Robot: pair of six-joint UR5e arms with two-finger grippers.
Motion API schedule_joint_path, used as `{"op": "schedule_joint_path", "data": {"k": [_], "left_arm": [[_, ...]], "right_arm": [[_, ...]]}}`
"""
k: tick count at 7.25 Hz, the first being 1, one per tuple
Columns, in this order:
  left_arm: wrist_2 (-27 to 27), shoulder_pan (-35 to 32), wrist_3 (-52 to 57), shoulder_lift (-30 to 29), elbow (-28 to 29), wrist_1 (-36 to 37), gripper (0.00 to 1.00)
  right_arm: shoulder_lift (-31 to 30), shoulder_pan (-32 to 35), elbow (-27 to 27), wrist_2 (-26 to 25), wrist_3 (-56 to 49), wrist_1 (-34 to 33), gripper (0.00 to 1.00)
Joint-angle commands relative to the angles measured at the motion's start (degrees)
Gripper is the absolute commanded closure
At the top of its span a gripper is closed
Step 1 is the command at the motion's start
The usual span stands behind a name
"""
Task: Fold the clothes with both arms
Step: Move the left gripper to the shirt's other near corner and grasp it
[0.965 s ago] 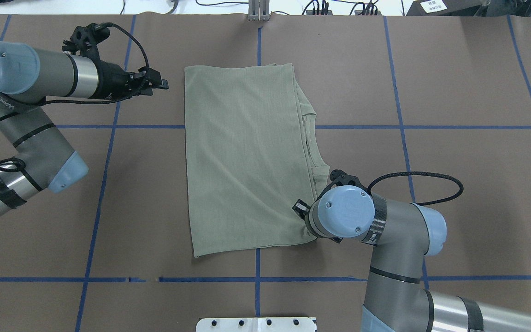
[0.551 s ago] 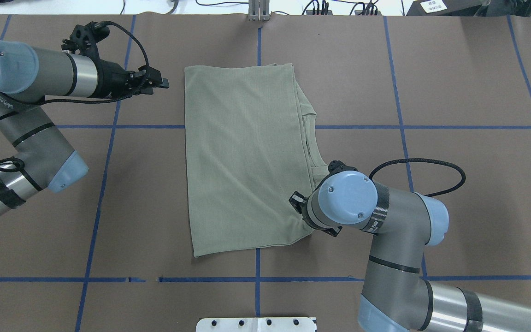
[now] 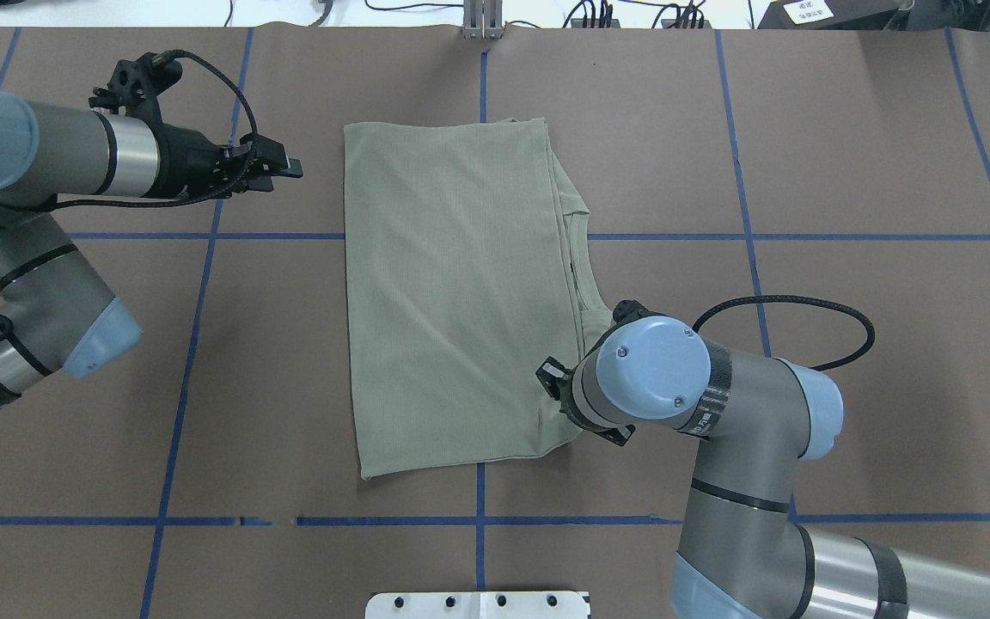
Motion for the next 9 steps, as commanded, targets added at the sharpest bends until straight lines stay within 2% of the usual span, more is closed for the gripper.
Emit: {"op": "schedule_joint_path", "data": {"k": [1,2,3,5,7,9], "left_arm": [[2.9,7.2,-12.8,6.4,-9.6,0.0,0.39],[8.4,11.7,-18.1,8.8,-12.2,0.5,0.38],[11.1,14.9,-21.2,9.3,-13.5,3.4,0.34],[21.0,26.0,-27.2,9.3,-15.7,10.6,0.32],[21.9,31.7,-30.3,9.3,-18.8,17.4,0.32],[24.4,35.5,-32.0,9.5,-18.9,19.9,0.33]], "right_arm": [[-1.9,-1.6,3.2,-0.3,1.5,-0.4,1.0],[-2.1,-2.1,3.6,-0.4,1.8,-0.4,1.0],[-2.4,-2.4,3.9,-0.5,2.2,-0.4,1.0],[-2.6,-2.5,4.0,-0.7,2.2,-0.4,1.0],[-2.5,-2.5,4.0,-0.5,2.1,-0.4,1.0],[-2.4,-2.5,4.2,-0.5,2.1,-0.4,1.0]]}}
